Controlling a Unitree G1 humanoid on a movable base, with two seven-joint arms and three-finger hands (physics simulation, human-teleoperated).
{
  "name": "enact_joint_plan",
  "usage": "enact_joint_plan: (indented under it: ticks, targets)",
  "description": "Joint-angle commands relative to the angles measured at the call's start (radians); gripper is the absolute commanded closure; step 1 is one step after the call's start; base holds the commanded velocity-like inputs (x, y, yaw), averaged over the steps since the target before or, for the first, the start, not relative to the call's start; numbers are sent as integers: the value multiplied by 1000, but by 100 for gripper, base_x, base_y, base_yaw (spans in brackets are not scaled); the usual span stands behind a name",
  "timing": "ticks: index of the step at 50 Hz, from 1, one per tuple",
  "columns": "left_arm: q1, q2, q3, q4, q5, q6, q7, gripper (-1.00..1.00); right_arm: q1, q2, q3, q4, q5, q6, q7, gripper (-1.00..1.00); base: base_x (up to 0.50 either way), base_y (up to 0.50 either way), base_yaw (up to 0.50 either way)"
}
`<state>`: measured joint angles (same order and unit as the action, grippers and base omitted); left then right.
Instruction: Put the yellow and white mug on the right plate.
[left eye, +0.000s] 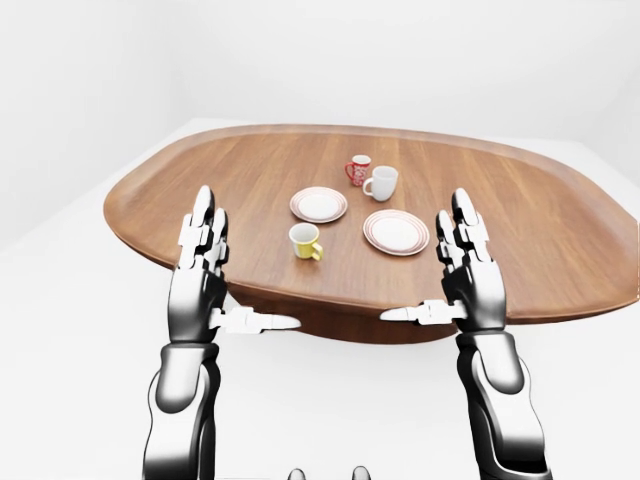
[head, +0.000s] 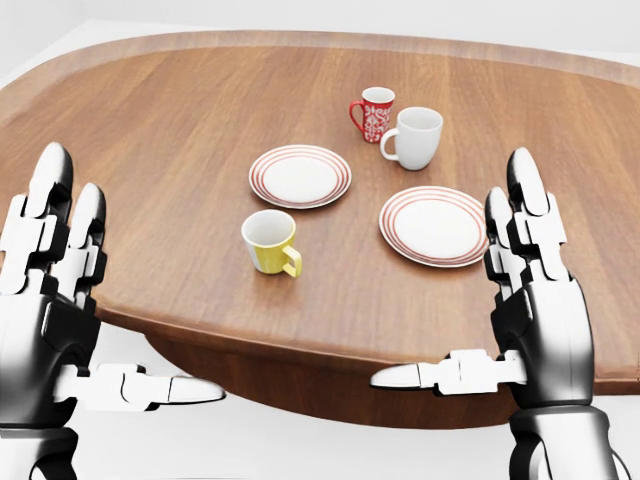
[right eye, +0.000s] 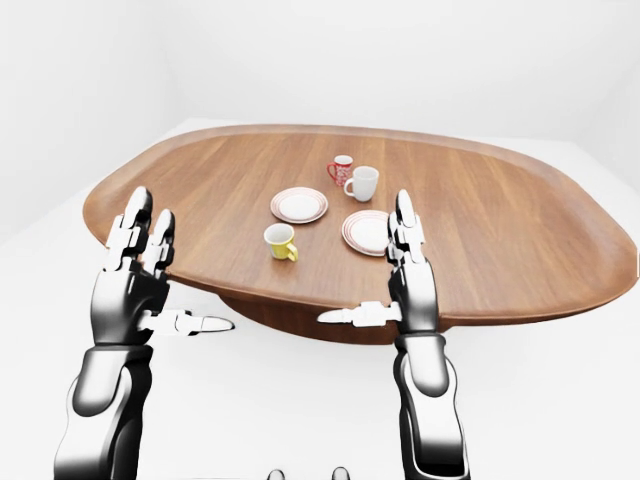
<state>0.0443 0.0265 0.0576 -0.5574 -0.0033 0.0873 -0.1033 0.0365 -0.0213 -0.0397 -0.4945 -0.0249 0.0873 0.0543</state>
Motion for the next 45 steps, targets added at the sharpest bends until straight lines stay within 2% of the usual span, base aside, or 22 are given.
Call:
enact_joint_plan:
  ticks: [1,7,11,15,22,45]
  targets:
    - [0,-1,1,-3,2,0,-4,-100,1,1,1,4,-10,0,4,-100,0,0,50]
    - [4,-1,-1,-7,3,0,-4,-100,-1,0,2,18,-24,0,-3,-100,0,0,50]
    - [4,-1,-2,0,4,0,-5,-100,-10,1,13,30,-59,0,-8,-100,-4,14,0]
    - [4,-1,0,0,3,0,-6,-100,23,20,-8,-49,63,0,55,-100,8,2,0]
    - [3,0,1,-8,3,0,-6,-100,13,1,-2,-38,49,0,33,-100,48,14,0]
    - [9,-2,-8,-10,7,0,-10,-100,15,2,-1,-23,44,0,28,-100,48,14,0]
